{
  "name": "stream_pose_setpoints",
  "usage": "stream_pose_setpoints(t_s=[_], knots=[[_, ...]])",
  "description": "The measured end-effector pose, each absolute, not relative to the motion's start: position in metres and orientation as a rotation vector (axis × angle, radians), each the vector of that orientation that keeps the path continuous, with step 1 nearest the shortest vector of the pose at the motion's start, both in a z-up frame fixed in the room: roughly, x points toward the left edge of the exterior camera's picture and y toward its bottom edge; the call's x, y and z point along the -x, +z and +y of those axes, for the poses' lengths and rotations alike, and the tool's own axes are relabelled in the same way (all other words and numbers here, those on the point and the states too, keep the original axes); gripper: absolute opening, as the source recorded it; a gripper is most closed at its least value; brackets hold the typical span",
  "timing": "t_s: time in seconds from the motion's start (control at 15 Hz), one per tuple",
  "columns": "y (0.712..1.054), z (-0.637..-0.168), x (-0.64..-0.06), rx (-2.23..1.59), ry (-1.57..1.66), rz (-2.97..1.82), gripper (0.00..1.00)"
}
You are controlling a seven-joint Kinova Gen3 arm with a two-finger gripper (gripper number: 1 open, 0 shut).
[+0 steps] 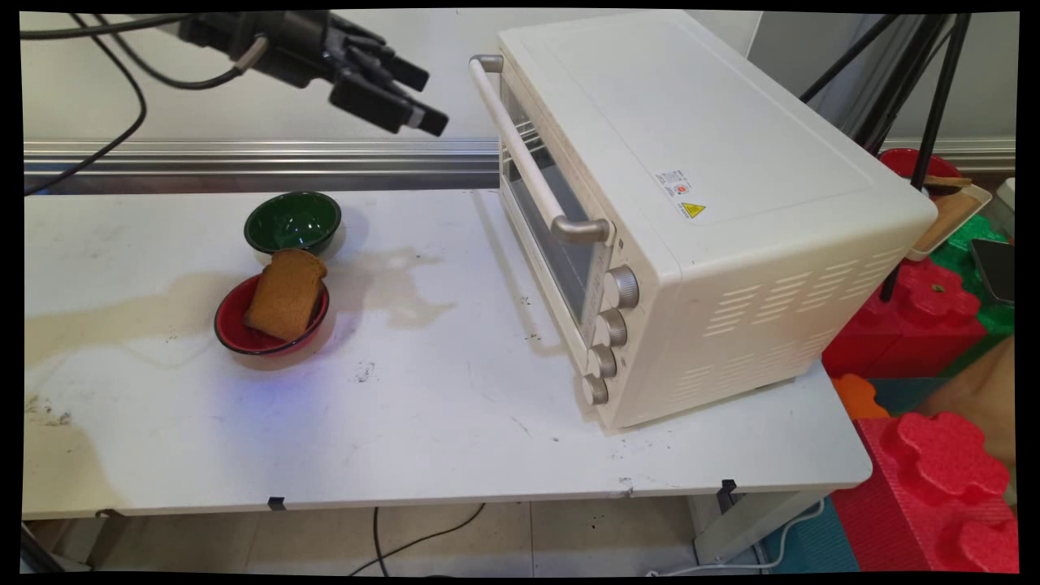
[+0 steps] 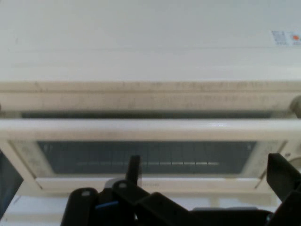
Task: Open the oven
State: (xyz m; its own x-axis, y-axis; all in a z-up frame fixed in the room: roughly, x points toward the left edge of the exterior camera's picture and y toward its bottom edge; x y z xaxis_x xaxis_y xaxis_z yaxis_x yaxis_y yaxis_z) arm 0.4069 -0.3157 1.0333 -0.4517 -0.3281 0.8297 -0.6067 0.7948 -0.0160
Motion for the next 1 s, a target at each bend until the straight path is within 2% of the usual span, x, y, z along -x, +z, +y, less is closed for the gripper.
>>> stream_pose_setpoints(t_s=[0.87,0.93,1.0], knots=[[1.021,-0.372,-0.352,-0.672,0.390,-2.097,1.00],[1.020,-0.374,-0.351,-0.671,0.391,-2.099,0.00],[1.019,-0.377,-0.349,-0.669,0.392,-2.102,0.00]])
